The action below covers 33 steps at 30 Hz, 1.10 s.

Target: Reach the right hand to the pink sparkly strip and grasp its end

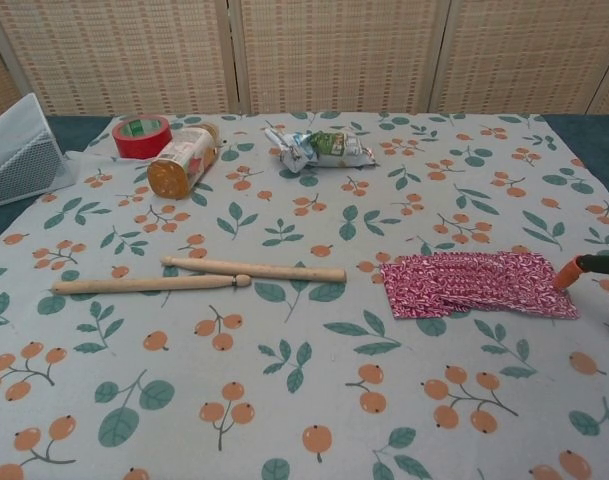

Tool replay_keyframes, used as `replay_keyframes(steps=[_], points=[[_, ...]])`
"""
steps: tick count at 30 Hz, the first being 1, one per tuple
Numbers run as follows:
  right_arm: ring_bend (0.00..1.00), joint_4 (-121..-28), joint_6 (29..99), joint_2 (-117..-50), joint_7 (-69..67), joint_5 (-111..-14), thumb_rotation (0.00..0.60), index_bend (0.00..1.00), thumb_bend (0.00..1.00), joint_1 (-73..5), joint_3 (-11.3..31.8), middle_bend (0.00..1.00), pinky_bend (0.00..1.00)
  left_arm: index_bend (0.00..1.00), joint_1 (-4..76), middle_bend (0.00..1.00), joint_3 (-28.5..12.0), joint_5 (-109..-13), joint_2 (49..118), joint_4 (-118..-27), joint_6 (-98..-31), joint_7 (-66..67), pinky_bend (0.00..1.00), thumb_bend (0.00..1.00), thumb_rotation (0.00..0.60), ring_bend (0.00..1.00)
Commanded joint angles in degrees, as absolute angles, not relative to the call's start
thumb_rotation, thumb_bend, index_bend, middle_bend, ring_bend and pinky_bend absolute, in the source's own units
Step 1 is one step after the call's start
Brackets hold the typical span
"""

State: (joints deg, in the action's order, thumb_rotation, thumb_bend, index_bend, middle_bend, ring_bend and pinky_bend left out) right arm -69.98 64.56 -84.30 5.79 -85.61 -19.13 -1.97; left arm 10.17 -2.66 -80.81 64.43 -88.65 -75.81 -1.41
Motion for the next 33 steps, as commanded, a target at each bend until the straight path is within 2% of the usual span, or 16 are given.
replay_keyframes(steps=[1, 6, 20, 33], points=[[0.93, -70.3, 65.4, -84.3, 5.6, -86.3, 0.600, 0.25, 1.00, -19.0, -2.1, 0.83, 0.77, 0.24, 10.2, 0.27, -2.7, -80.7, 64.5, -88.6, -75.7, -1.3, 0.38, 0.48, 0.600, 0.26], [0.93, -70.5, 66.5, -84.5, 5.7, -87.1, 0.600, 0.25, 1.00, -18.7, -2.1, 0.83, 0.77, 0.24, 10.3, 0.27, -2.7, -80.4, 64.5, -88.7, -75.4, -1.2, 0.38, 0.48, 0.600, 0.26], [0.93, -66.2, 62.5, -87.0, 5.0, -86.0, 0.600, 0.29, 1.00, -20.8, -1.3, 0.83, 0.77, 0.24, 10.3, 0.27, -2.5, -80.6, 64.4, -88.8, -75.4, -0.9, 0.38, 0.48, 0.600, 0.26], [0.93, -63.3, 61.7, -86.6, 9.1, -80.0, 0.600, 0.31, 1.00, -19.8, 1.7, 0.83, 0.77, 0.24, 10.2, 0.27, -2.5, -80.6, 64.2, -89.1, -75.5, -1.1, 0.38, 0.48, 0.600, 0.26]])
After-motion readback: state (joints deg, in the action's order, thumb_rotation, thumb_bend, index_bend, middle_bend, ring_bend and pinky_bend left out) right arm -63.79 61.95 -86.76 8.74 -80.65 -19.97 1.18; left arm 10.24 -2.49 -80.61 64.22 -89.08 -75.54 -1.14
